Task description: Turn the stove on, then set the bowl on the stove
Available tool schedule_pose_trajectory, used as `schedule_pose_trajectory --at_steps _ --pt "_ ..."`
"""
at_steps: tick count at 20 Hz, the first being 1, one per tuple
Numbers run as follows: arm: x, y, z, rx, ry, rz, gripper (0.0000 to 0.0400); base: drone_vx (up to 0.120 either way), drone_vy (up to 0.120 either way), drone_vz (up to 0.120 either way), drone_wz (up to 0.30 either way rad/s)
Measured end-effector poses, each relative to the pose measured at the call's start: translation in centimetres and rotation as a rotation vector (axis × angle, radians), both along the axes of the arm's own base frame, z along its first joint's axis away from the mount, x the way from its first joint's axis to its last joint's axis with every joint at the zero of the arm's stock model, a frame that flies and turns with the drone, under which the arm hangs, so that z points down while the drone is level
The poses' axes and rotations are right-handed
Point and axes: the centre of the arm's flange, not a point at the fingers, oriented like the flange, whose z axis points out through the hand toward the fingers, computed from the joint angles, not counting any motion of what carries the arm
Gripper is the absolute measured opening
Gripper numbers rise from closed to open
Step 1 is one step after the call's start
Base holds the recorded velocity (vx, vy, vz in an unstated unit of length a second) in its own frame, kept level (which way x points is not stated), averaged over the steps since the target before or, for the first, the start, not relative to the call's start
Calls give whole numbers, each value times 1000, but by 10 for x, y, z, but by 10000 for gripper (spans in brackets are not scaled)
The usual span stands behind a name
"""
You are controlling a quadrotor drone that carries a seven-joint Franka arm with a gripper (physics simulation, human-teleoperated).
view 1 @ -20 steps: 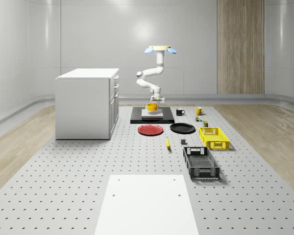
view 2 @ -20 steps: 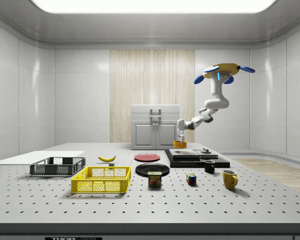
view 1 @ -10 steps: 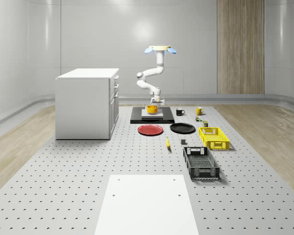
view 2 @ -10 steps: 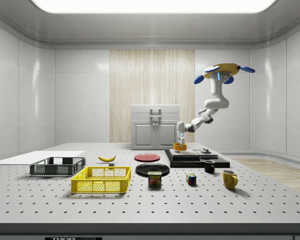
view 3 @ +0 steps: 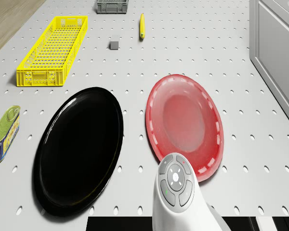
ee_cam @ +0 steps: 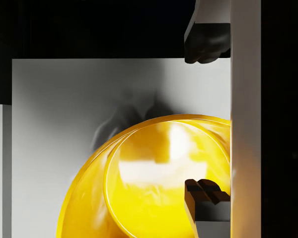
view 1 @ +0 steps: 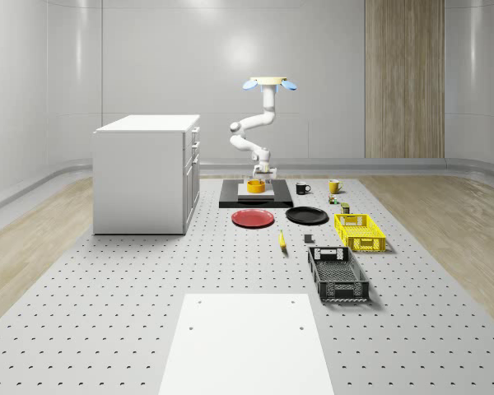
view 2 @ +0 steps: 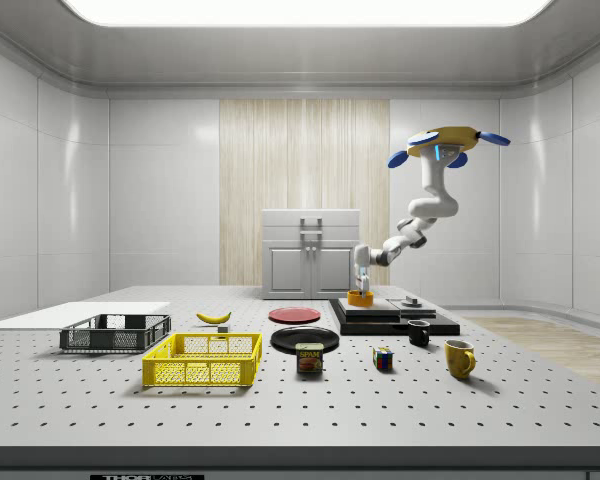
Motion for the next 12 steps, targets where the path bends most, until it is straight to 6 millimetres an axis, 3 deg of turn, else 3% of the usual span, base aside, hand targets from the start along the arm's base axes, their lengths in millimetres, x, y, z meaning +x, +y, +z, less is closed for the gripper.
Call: schedule_pose_trajectory --at_steps 5,12 --pt "0 0 -21 0 0 0 388 0 0 0 0" --pt "0 0 -40 0 0 0 398 0 0 0 0"
